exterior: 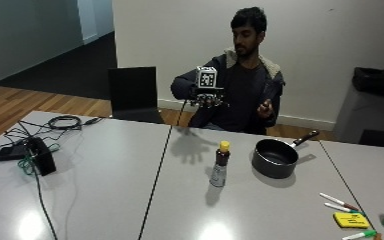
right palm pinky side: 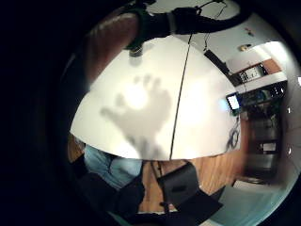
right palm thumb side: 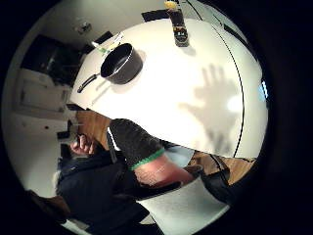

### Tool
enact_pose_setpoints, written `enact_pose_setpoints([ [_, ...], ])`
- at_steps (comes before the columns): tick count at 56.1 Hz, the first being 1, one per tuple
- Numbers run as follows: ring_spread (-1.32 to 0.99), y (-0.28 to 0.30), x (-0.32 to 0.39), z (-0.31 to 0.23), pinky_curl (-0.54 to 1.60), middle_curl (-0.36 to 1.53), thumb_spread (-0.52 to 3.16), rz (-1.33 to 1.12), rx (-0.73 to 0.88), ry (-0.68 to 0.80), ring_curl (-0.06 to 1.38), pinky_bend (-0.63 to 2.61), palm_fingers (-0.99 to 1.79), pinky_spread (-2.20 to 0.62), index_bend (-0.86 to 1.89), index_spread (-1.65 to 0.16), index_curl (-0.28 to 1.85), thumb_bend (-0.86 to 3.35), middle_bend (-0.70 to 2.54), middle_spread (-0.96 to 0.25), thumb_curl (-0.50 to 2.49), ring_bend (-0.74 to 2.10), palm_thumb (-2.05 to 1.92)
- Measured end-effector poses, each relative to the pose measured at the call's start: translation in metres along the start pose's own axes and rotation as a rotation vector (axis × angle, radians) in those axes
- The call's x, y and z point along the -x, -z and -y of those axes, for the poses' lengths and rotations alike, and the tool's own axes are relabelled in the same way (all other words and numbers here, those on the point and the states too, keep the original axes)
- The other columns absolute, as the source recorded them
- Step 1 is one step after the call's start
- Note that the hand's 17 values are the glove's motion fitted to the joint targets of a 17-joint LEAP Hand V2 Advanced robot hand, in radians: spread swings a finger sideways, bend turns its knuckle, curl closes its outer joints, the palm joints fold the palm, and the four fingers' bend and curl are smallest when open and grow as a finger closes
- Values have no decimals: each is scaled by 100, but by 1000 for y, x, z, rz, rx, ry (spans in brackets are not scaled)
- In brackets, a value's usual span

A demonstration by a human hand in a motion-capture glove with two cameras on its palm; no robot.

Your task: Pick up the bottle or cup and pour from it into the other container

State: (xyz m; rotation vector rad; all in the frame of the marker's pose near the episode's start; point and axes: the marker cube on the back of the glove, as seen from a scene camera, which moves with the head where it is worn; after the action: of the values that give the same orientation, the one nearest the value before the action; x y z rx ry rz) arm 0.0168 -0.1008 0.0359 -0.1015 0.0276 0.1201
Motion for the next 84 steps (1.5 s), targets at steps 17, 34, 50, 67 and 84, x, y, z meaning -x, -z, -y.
enact_pose_setpoints([
  [17,21,-18,-15,65,37,31,93,17,16,-87,19,67,17,35,13,-35,23,-3,20,8,31,17,17],
  [34,22,-47,-42,157,38,32,89,137,-105,-174,19,75,8,35,12,-32,22,-3,20,13,33,19,20],
  [50,23,-101,-50,201,38,32,84,551,-24,-196,20,80,4,36,13,-29,21,-3,19,16,35,19,24],
  [67,26,-151,-45,269,37,33,80,992,-112,-261,22,85,11,37,11,-25,20,-2,20,18,37,22,40],
  [84,20,-166,-26,305,32,34,78,1318,-251,-159,29,68,45,35,12,-24,20,-2,26,10,39,46,55],
])
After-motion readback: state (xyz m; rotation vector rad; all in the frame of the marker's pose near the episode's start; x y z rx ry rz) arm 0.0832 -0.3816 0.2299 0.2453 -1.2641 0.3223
